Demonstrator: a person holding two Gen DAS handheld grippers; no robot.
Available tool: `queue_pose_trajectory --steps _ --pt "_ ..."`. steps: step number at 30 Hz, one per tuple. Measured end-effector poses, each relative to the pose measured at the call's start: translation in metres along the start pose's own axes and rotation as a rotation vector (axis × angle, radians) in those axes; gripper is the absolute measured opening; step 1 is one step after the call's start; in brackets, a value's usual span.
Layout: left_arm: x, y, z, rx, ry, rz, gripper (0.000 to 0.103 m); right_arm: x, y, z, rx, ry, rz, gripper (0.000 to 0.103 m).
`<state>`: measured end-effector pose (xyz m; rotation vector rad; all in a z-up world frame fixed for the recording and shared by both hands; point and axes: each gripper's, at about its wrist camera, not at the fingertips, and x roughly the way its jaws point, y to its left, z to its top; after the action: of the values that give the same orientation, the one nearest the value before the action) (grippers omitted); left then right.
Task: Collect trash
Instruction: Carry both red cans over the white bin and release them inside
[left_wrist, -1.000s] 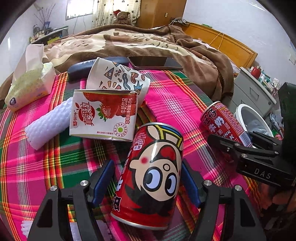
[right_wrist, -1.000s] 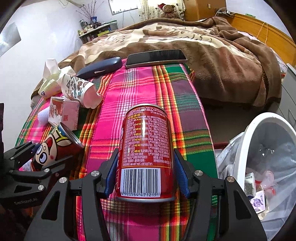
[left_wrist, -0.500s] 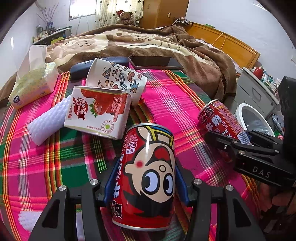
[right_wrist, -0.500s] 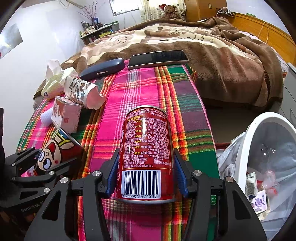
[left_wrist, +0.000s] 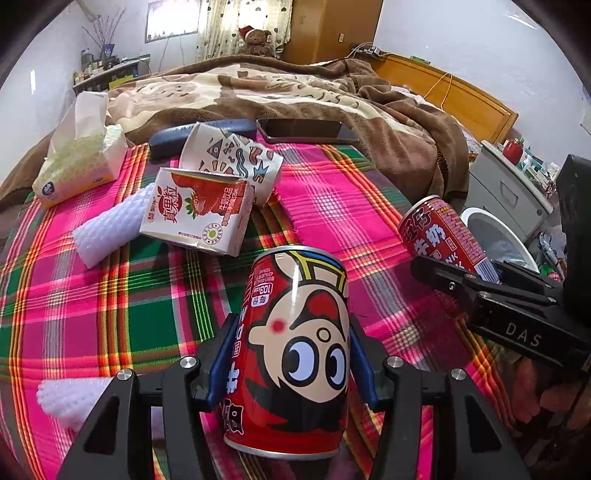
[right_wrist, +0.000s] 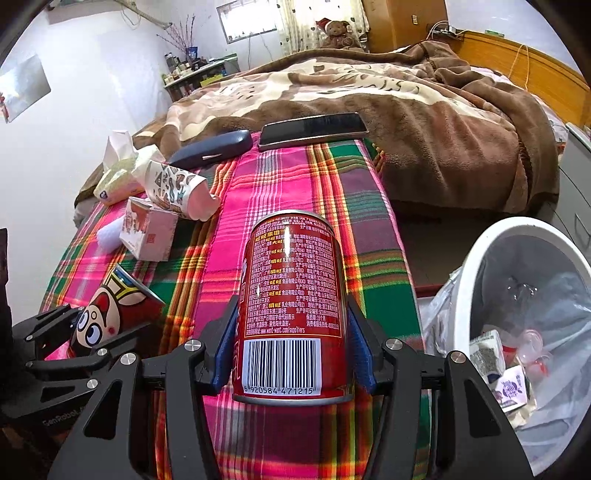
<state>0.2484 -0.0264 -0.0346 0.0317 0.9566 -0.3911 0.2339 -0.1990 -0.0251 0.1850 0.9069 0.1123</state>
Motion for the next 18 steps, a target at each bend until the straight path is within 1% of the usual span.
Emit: queue_pose_trajectory --steps 10,18 --pt "-0.033 -0.026 -0.005 0.035 -0.049 -0.010 0.055 -0.031 -0.014 -0.008 0.020 -0.047 -0.010 0.054" --pt "-0.052 -0.065 -0.006 0.077 -0.087 -0.036 0.055 -0.057 -0.038 -0.017 0.053 -0.088 -0.040 0.054"
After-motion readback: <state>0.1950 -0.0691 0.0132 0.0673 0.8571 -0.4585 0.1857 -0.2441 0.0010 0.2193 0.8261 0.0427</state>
